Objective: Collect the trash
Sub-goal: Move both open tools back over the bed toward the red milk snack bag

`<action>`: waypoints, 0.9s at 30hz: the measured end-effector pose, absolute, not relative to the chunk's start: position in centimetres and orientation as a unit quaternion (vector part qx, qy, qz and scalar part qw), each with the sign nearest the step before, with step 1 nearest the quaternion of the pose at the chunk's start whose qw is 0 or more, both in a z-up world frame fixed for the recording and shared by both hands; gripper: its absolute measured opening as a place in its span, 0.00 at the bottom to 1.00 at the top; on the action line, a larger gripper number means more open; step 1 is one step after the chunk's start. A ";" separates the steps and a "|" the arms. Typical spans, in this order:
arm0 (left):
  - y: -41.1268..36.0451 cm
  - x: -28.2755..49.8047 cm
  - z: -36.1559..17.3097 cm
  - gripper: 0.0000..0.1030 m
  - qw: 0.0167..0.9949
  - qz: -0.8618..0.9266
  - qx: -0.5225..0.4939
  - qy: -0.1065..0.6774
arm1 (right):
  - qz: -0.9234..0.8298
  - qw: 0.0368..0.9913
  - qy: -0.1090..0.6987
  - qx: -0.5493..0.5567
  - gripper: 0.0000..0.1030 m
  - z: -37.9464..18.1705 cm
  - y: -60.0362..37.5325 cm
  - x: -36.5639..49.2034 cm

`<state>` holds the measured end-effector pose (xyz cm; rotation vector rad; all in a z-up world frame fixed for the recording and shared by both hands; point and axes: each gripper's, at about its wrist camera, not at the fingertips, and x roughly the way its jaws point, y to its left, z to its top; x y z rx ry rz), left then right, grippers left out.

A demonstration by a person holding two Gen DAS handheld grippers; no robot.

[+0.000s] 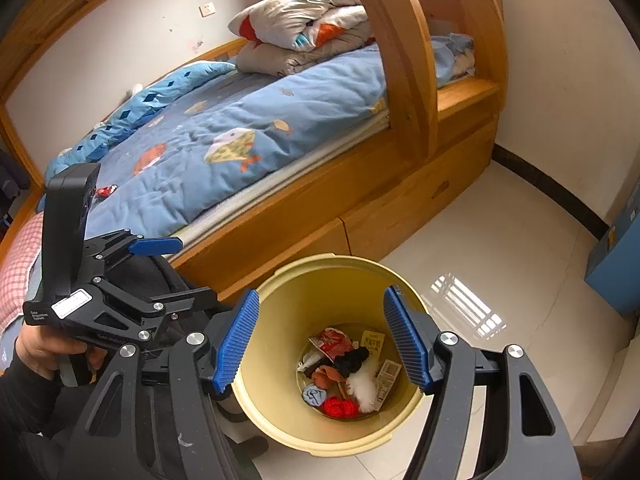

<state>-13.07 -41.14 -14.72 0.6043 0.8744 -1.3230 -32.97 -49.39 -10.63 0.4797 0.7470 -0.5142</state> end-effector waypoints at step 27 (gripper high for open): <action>-26.7 0.9 -7.2 0.96 0.828 -0.437 0.120 0.331 | -0.102 0.941 0.292 0.136 0.81 -5.1 -41.5 -16.4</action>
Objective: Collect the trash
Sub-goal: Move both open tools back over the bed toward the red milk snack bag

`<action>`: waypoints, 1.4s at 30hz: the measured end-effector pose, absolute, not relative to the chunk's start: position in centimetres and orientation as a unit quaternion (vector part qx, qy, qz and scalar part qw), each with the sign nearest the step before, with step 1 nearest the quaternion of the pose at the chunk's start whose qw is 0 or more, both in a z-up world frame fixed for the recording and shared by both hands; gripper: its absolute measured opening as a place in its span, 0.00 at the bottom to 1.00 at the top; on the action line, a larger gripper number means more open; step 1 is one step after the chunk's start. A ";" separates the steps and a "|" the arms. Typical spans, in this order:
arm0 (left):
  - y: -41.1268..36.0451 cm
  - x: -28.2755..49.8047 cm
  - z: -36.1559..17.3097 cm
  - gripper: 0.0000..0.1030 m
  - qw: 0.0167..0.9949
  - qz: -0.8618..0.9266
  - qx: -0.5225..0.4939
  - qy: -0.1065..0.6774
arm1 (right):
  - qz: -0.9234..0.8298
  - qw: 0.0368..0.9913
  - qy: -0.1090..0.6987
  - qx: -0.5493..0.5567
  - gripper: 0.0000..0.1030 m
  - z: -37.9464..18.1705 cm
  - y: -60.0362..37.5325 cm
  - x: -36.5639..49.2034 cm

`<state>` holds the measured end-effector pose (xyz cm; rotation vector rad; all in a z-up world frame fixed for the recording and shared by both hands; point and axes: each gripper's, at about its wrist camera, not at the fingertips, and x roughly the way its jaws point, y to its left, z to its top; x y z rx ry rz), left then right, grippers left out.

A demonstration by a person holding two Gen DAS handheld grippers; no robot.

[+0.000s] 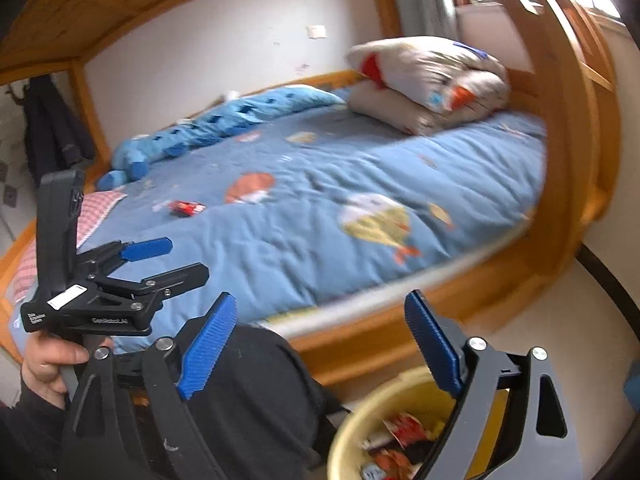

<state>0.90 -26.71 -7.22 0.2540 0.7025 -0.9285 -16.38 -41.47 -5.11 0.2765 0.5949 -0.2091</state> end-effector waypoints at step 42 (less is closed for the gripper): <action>-6.2 24.3 -6.9 0.96 0.918 -0.240 0.000 0.316 | 0.155 0.928 0.338 0.006 0.91 -7.4 -26.2 19.7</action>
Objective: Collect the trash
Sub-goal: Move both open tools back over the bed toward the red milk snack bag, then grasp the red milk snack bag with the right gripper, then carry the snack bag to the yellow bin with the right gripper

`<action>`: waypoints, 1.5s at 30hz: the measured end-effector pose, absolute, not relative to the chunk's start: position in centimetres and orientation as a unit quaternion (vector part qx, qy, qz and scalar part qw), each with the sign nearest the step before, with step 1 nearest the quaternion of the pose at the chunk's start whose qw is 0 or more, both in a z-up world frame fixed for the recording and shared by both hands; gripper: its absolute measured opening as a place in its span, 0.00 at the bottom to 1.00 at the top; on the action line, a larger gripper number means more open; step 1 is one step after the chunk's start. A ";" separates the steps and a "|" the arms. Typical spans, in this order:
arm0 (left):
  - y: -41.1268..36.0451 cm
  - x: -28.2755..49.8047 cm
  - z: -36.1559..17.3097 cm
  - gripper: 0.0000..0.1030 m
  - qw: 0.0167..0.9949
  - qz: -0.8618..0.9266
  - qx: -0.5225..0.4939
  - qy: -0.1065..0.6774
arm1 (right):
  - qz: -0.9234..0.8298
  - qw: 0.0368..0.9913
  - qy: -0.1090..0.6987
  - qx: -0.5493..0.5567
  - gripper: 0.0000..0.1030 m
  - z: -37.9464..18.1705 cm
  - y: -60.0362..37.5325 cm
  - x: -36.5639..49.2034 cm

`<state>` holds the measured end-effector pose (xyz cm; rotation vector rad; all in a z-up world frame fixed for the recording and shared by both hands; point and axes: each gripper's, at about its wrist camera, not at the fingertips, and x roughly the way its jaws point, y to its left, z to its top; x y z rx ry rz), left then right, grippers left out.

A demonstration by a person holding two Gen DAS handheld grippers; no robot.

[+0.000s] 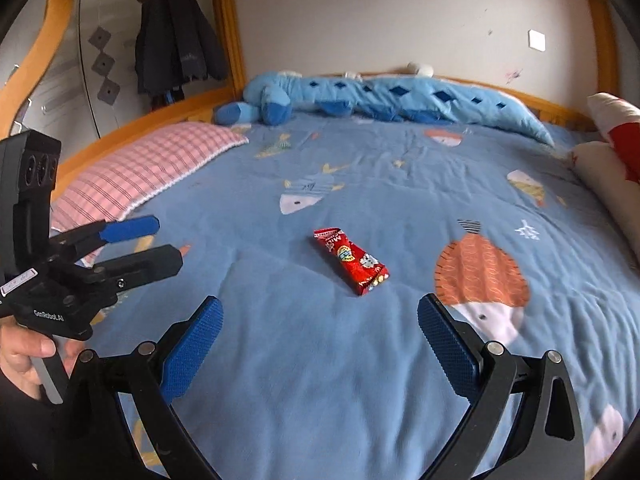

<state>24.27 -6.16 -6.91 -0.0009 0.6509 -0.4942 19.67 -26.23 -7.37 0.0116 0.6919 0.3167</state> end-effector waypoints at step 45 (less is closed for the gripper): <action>-9.7 22.5 -10.1 0.96 0.883 -0.290 -0.005 0.370 | 0.174 0.917 0.360 0.007 0.14 -7.9 -27.4 15.6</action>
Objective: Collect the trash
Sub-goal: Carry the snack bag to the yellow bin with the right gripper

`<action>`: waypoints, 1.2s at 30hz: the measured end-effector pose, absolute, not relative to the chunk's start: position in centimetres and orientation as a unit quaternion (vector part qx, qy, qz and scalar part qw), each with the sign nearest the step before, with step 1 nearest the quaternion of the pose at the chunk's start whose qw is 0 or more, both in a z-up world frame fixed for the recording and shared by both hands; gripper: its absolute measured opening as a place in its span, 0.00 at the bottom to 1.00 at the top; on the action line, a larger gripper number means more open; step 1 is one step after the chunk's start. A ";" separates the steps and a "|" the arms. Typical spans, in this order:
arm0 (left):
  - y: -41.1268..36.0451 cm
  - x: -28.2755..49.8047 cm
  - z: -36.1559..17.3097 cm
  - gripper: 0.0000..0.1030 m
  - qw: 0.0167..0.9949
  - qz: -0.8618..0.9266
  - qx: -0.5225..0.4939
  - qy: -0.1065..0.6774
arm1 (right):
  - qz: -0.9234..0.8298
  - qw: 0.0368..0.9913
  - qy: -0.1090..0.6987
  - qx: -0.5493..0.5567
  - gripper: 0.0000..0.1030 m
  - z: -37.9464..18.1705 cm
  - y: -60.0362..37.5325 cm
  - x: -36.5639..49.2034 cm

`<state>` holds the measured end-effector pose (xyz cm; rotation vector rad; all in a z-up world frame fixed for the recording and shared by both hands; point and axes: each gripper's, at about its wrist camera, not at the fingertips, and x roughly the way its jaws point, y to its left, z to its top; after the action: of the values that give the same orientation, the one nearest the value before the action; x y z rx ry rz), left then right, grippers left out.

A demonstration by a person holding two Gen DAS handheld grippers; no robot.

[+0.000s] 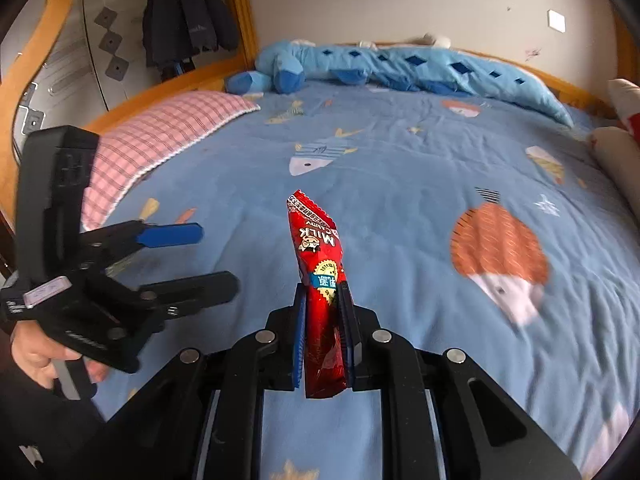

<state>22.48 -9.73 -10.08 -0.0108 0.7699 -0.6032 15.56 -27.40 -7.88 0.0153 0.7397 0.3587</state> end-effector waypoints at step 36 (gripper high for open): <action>-29.8 -3.8 -9.2 0.96 0.747 -0.557 0.119 0.342 | -0.082 0.938 0.302 0.149 0.14 -6.8 -40.7 -20.3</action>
<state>-3.84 -29.77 -9.19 0.2601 0.7489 -1.2190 -20.34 -40.67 -6.79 0.3039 0.6172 -0.1676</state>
